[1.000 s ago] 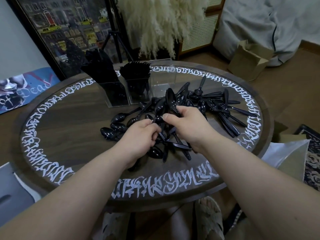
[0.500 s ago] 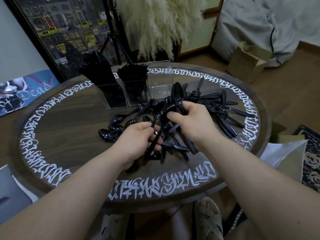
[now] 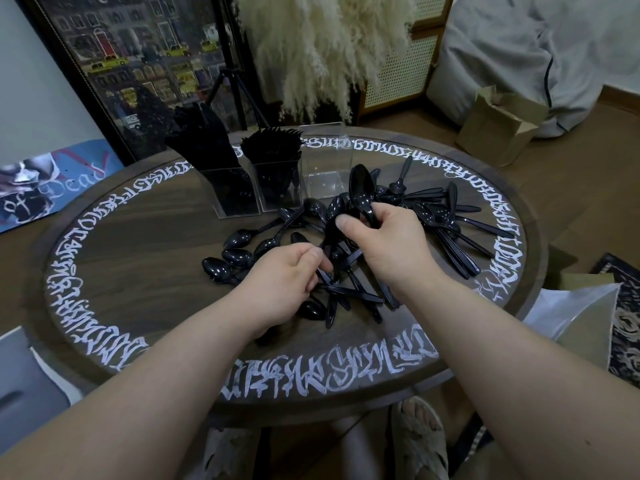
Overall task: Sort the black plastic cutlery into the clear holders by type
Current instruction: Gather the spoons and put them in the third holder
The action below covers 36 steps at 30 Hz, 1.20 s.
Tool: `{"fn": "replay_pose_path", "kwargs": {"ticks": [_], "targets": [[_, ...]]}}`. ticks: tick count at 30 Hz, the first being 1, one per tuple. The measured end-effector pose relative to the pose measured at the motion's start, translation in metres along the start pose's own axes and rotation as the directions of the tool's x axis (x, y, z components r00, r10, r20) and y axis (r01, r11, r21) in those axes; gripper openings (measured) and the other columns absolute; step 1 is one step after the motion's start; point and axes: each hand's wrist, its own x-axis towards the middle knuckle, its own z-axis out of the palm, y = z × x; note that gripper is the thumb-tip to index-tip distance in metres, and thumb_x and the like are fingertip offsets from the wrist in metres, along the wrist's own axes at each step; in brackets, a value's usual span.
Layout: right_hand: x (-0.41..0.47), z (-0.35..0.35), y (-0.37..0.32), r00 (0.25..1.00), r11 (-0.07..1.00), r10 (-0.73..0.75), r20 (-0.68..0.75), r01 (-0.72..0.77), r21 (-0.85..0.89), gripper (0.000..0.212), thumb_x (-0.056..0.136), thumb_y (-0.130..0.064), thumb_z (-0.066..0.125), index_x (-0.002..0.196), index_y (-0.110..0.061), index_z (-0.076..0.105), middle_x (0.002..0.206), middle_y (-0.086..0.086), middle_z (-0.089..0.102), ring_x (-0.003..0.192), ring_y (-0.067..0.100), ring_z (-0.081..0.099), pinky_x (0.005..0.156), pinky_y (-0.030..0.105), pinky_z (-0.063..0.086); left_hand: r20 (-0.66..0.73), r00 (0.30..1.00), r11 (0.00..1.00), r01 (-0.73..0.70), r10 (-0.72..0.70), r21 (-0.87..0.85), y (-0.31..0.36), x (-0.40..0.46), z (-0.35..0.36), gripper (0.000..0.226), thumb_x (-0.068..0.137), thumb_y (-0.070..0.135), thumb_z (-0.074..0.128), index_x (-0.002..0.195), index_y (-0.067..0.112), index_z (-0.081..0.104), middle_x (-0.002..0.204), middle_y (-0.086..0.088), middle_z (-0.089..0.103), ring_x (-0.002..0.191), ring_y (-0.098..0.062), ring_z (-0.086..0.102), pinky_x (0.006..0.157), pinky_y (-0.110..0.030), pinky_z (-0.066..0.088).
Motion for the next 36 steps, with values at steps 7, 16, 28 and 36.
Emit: {"fn": "replay_pose_path", "kwargs": {"ticks": [7,16,28,36], "targets": [[0.001,-0.003,-0.005,1.000,1.000,0.000,-0.026,0.000,-0.018,0.040,0.100,-0.030,0.038,0.084,0.005,0.048,0.067,0.004,0.046,0.059,0.015,0.039,0.055,0.029,0.030,-0.276,0.960,0.998,0.033,-0.048,-0.058,-0.005,0.007,-0.010,0.036,0.101,0.031,0.036,0.076,0.018,0.060,0.050,0.012,0.040,0.046,-0.008,0.035,0.048,-0.026,0.028],[0.004,-0.005,-0.006,0.959,0.923,0.247,0.137,-0.276,0.269,0.016,0.088,-0.009,0.060,0.072,-0.011,0.060,0.067,0.009,0.060,0.059,0.020,0.057,0.057,0.029,0.049,-0.291,0.955,0.998,0.042,-0.051,-0.038,-0.010,0.007,-0.013,0.031,0.100,0.026,0.033,0.087,0.026,0.061,0.064,0.003,0.047,0.056,-0.013,0.041,0.054,-0.028,0.034],[0.004,0.010,-0.004,0.872,0.648,0.339,0.354,-0.489,0.584,0.039,0.085,-0.005,0.068,0.119,-0.005,0.051,0.077,0.005,0.063,0.054,0.009,0.060,0.050,0.019,0.051,-0.087,0.989,0.946,0.084,-0.117,-0.312,0.007,-0.004,0.003,0.028,0.103,0.027,0.036,0.084,0.020,0.055,0.059,0.005,0.053,0.048,-0.011,0.055,0.050,-0.026,0.046],[0.003,0.005,-0.003,0.976,0.952,0.151,0.155,-0.185,0.242,0.026,0.079,-0.019,0.076,0.062,-0.011,0.058,0.057,0.003,0.057,0.051,0.011,0.053,0.053,0.027,0.049,-0.050,0.999,0.983,-0.003,-0.006,-0.181,0.005,-0.005,0.002,0.039,0.103,0.034,0.031,0.092,0.010,0.059,0.057,0.003,0.042,0.041,-0.004,0.035,0.041,-0.013,0.030]]}}
